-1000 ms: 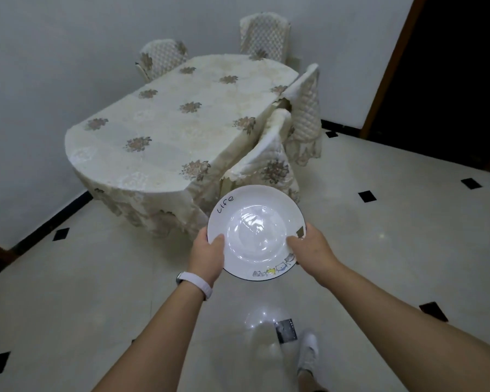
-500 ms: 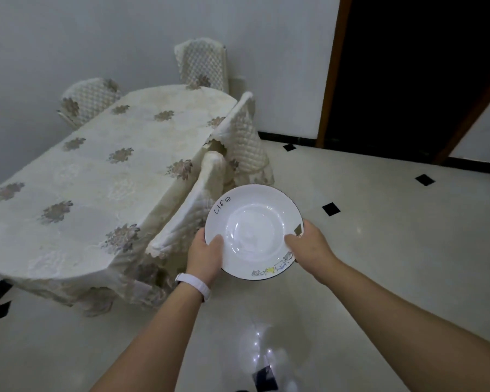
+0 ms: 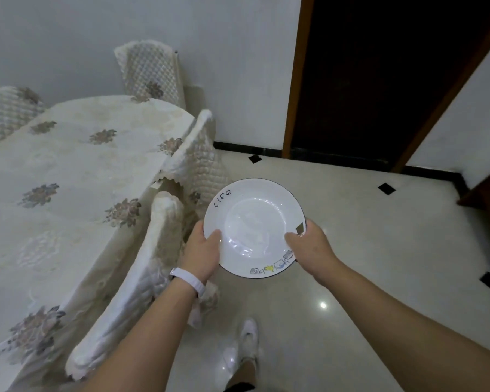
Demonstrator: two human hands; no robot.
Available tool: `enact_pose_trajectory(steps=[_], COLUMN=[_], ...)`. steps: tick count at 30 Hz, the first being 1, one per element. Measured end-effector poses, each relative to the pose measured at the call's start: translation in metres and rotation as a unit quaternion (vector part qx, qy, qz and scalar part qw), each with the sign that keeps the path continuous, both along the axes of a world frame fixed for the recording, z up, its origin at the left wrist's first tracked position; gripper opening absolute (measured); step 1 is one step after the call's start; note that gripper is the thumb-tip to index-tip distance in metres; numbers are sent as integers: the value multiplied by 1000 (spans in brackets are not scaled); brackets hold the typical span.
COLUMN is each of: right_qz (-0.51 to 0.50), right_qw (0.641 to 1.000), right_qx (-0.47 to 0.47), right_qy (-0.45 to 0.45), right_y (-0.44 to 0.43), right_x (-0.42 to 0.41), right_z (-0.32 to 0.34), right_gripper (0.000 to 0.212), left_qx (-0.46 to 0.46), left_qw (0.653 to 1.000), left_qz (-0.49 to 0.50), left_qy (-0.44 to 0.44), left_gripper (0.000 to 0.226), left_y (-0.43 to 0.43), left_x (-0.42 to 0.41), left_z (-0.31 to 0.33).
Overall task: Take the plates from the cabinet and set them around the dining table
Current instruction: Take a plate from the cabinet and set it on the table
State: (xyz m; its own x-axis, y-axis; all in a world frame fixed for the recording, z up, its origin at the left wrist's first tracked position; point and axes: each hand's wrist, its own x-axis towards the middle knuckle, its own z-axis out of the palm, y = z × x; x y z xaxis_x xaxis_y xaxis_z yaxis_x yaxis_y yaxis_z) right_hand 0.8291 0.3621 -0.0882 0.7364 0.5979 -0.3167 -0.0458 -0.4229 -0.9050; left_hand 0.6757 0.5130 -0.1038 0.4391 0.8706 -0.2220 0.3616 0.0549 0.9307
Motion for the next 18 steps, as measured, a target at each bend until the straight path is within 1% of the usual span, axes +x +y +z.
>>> enact_pose_trajectory(steps=[4,8,11,15,18], right_qz=[-15,-40,-63,-65,-68], right_qw=[1000,998,997,997,997], right_qx=[-19,-18,-18,-23,-22], right_qy=[-12,-37,-43,-47,-42], right_y=[60,112,138,161,178], right_x=[48,94,125,164,196], right_z=[6,18,23,27,26], right_gripper=[15,17,18,20,20], left_qx=[-32,-24,-28,-31,-28], left_qw=[999,999,997,995,996], left_qz=[-14,-38,-51,-81,-66], left_qy=[-21,-28,-57,-58,-51], left_gripper=[14,15,19,31,24], left_y=[62,121,148,175,193], left_x=[54,108,141,181,215], left_z=[2,16,26,31,29])
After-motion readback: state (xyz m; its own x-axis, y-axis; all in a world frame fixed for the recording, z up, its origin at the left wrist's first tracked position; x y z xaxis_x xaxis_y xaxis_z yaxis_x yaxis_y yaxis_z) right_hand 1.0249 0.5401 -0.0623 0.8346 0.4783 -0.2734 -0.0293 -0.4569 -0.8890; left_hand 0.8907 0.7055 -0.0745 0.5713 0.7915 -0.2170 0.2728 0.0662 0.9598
